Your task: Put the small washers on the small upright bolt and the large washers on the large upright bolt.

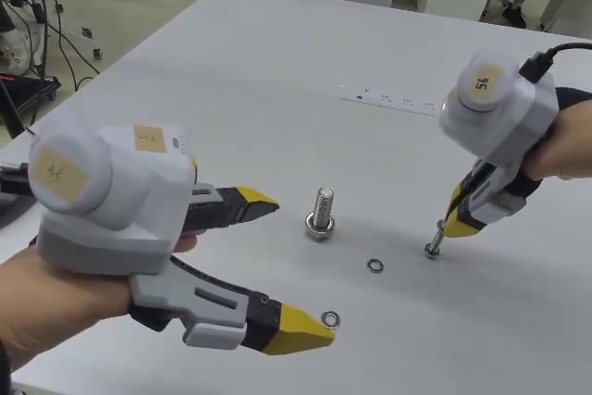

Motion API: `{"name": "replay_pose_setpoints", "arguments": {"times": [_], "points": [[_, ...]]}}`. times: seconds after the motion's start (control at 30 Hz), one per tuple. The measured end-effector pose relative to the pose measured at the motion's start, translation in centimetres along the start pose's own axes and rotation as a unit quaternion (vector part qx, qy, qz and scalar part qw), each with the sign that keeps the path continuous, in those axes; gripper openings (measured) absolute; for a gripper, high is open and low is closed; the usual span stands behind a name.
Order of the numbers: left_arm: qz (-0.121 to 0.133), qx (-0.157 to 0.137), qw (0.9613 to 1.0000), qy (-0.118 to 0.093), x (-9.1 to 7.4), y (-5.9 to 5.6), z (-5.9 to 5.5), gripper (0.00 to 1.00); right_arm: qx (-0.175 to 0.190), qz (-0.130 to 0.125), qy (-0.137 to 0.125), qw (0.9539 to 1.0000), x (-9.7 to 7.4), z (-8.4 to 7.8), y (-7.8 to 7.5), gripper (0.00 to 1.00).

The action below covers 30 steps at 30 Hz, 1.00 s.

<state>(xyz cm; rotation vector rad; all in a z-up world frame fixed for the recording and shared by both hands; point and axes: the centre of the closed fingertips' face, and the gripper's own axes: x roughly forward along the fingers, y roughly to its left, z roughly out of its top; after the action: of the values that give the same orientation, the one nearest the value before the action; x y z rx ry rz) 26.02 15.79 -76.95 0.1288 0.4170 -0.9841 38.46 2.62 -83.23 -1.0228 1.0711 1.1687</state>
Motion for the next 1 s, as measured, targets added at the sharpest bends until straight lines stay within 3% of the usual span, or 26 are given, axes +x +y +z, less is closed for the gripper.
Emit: {"name": "replay_pose_setpoints", "arguments": {"times": [0.47,1.0], "points": [[0.0,-0.002,1.0,0.003,0.1,0.0,-0.2,0.84,0.011,0.006,-0.002,0.9999,2.3,-0.8,0.1,0.13],[0.002,-0.003,1.0,0.004,-0.1,0.0,-0.4,0.83,0.006,0.003,0.005,1.0,3.3,-1.0,0.3,0.13]]}}
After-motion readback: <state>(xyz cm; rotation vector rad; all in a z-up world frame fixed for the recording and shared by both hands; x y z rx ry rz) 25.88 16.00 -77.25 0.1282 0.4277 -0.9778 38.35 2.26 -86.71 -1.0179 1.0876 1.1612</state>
